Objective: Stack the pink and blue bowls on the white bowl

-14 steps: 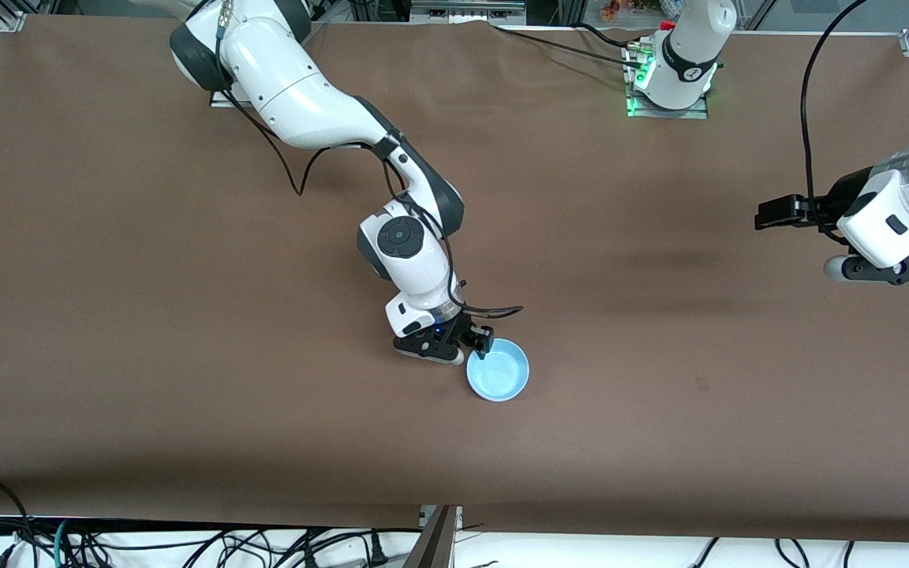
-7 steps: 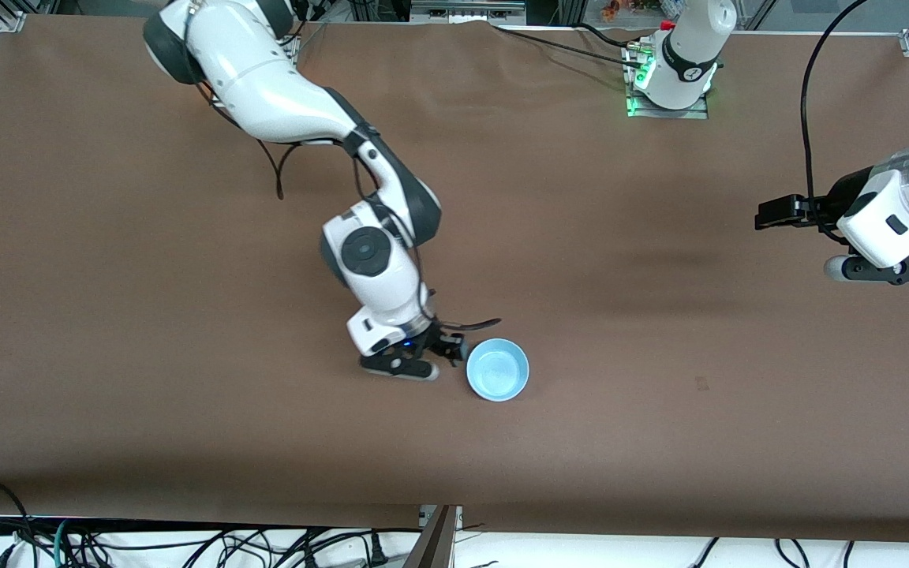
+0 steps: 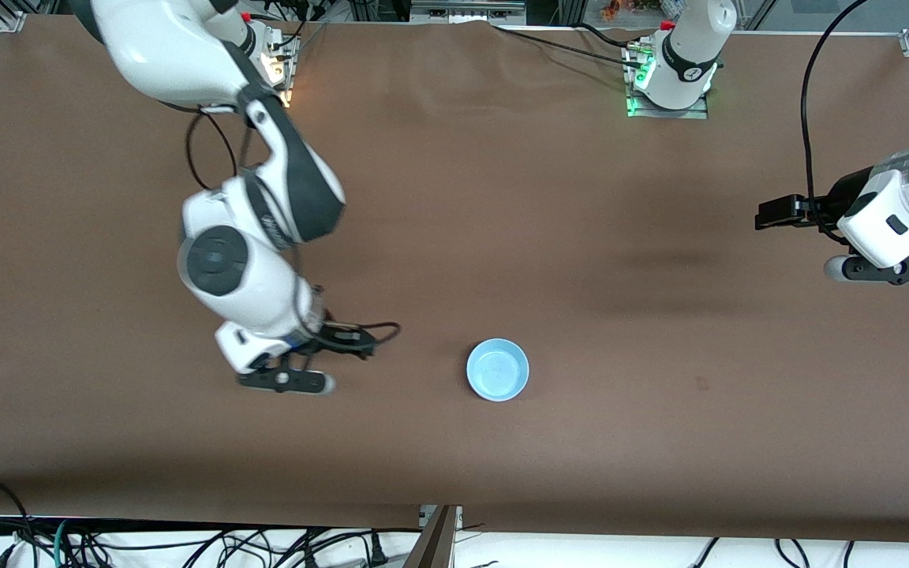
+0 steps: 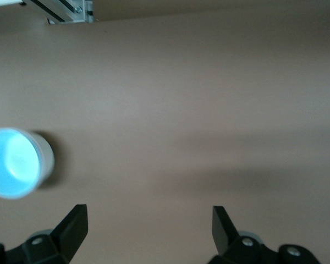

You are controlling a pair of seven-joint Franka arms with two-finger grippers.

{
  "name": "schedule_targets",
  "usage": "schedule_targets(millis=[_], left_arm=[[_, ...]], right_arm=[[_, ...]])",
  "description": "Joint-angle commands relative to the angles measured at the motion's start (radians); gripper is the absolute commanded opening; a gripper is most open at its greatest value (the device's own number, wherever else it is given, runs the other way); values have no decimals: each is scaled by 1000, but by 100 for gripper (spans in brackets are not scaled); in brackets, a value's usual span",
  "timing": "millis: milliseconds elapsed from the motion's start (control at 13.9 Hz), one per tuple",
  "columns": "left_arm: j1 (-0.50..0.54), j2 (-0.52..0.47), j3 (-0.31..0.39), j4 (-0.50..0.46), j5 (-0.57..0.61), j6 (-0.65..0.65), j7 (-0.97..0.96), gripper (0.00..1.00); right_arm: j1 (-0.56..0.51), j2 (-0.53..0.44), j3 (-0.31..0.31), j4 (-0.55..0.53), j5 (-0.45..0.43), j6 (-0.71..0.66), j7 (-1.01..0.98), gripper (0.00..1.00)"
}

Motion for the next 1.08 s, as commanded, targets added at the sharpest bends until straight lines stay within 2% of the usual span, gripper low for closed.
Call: schedule_targets(millis=[0, 216, 361, 505, 649, 722, 1010], left_arm=[[3, -17, -4, -11, 21, -8, -7, 100], [3, -17, -4, -11, 19, -8, -7, 100], [2, -17, -4, -11, 19, -6, -9, 100], [2, -17, -4, -11, 19, -6, -9, 100], [2, -16, -4, -11, 19, -6, -7, 100], [3, -16, -4, -11, 19, -6, -9, 100], [3, -16, -4, -11, 19, -8, -7, 100]], right_arm=[[-67, -176, -16, -50, 14, -238, -181, 100], [-159, -363, -20, -123, 15, -402, -296, 100], [-187, -489, -73, -256, 15, -408, -369, 100], [-187, -610, -116, -459, 15, -329, -400, 100], [-187, -712, -121, -660, 15, -180, -401, 100], [-187, -714, -121, -673, 14, -157, -403, 100], [-189, -675, -119, -598, 9, -160, -409, 100]])
